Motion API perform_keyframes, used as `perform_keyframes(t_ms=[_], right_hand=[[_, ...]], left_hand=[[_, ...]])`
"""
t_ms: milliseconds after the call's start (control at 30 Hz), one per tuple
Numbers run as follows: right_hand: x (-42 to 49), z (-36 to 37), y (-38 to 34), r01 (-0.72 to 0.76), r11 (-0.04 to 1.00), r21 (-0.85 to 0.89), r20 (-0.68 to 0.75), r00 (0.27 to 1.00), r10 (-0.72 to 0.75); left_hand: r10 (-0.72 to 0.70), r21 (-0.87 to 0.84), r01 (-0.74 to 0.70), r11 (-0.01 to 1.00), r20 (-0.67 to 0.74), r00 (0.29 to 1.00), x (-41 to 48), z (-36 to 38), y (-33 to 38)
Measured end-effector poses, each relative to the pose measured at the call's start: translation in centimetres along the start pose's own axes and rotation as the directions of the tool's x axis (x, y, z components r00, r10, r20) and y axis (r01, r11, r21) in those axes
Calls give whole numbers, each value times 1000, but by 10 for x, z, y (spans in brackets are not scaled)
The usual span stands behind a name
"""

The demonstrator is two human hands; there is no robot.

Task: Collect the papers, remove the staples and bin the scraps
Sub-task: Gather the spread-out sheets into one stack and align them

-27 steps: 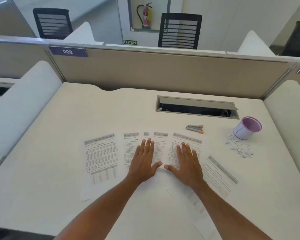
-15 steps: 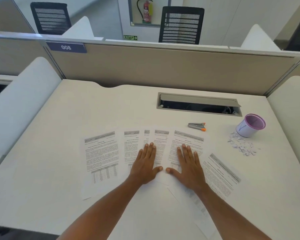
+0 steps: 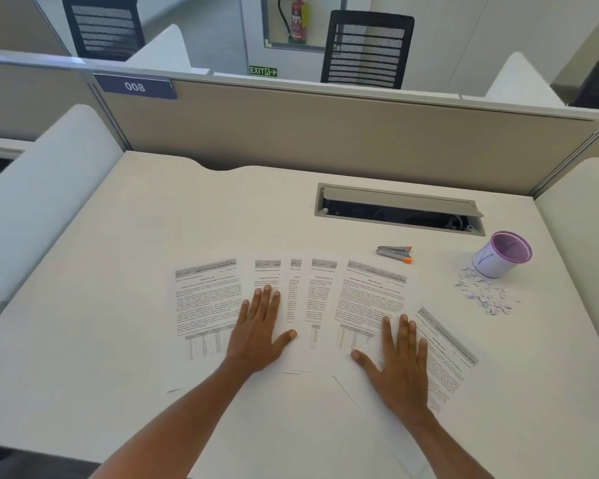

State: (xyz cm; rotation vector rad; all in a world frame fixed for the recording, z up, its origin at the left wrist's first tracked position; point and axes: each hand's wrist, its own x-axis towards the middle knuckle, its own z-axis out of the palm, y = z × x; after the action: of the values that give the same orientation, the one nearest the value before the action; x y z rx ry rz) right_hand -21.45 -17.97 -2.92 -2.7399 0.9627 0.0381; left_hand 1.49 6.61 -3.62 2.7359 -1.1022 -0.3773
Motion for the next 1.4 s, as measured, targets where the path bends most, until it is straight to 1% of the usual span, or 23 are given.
perform_keyframes(t_ms=[100,200,300,400,567,667,800,900,1033,1100,1167,1300,1400], right_hand=[[4,1,-5,47,999,-14,5,999,-47],[9,3,-11,108,993,-52,13,994,-107],[12,4,-16,155,987,-52,12,988,-155],[16,4,-21,189,979,-70,34,982,-187],[24,5,-23,246,967,-65,64,968,-242],[29,4,-32,300,952,-57,89,952,-294],[39,0,-53,340,940,-22,174,927,-331],[48,-2,-68,407,913,-27,231,891,-390],[58,-1,-83,468,883,-19,254,857,-449],[59,-2,-87,461,887,-19,223,867,-445],[56,-5,-87,409,912,-10,144,904,-403],[33,-11,-61,230,971,58,-13,973,-230],[12,-10,-29,67,995,76,-41,997,-64]], left_hand=[[24,30,-24,999,11,1000,0,0,6],[36,22,-36,999,4,999,1,2,10],[36,25,-36,999,24,999,1,3,12],[35,46,-38,998,50,998,2,1,13],[36,24,-37,999,41,999,3,1,14],[28,32,-30,999,54,998,4,1,14],[15,32,-18,999,82,997,4,-2,15],[16,13,-17,1000,68,998,3,-5,16],[22,3,-23,1000,61,998,3,-3,15],[33,15,-34,999,64,997,3,-2,14],[47,23,-49,999,57,997,3,-1,13],[64,0,-64,998,-13,998,0,-4,25],[92,-47,-94,994,-33,995,-6,-2,45]])
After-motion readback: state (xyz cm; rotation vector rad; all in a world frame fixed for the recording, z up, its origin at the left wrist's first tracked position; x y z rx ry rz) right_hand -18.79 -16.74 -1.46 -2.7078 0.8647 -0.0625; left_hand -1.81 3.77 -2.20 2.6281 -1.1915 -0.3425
